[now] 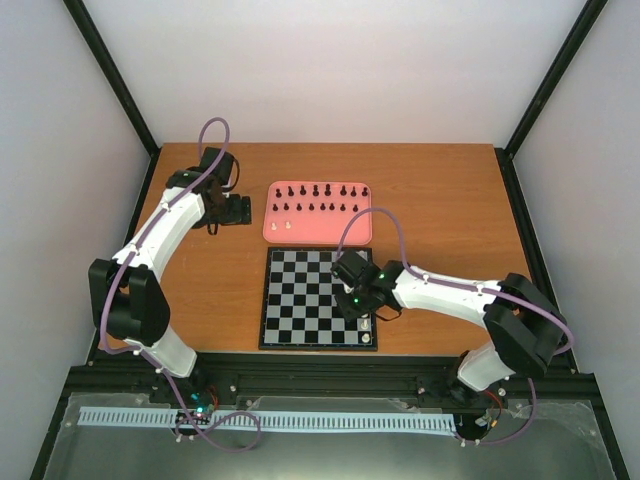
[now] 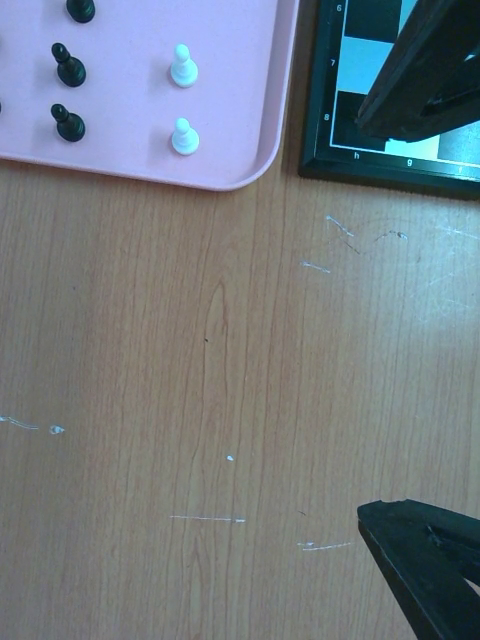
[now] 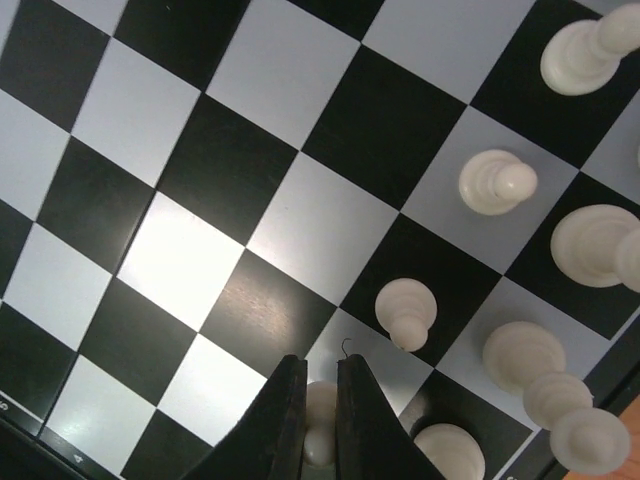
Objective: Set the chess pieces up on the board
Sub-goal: Place the chess piece on the chessboard.
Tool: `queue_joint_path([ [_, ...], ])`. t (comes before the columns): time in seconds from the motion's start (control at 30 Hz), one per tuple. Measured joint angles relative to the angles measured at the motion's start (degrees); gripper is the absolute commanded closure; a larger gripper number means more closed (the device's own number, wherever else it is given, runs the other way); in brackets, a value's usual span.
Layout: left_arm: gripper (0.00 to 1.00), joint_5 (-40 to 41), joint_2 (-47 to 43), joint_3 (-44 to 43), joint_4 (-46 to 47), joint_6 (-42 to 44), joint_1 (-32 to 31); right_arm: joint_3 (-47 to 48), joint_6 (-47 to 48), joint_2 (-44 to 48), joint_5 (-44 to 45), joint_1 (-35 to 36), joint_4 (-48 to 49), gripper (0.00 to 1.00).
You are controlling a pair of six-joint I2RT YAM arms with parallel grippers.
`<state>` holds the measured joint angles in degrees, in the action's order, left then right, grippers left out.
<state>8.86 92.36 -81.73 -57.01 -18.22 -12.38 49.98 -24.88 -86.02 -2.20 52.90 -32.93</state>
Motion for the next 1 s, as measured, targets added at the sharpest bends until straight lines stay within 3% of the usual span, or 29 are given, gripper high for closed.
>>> queue_joint_path([
  [1.0, 0.00, 0.1, 0.0, 0.4, 0.2, 0.0, 0.0, -0.6, 0.9, -2.3, 2.6, 0.0, 0.1, 0.80],
])
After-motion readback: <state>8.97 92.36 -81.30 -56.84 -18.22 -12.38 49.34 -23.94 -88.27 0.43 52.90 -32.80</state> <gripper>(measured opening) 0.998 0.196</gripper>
